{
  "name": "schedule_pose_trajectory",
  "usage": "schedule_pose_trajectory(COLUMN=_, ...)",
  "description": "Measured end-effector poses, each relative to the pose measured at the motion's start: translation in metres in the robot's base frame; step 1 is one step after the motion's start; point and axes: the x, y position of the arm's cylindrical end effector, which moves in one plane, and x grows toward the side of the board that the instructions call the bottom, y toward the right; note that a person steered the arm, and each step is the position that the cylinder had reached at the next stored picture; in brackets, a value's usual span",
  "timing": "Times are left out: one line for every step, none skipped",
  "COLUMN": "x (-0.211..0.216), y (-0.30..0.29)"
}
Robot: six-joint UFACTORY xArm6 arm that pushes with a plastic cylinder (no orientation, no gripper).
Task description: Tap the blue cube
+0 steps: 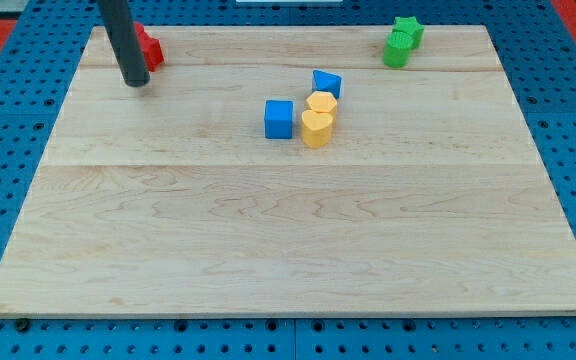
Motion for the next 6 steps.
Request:
schedule_pose_trajectory(x=0.05, y=0.039)
schedule_pose_trajectory(x=0.055, y=0.101)
schedule_pose_trajectory(x=0.056, y=0.104)
schedule_pose_trajectory(x=0.062, y=0.107)
schedule_pose_trajectory(x=0.094, y=0.133)
schedule_pose_trajectory(x=0.091, y=0.148)
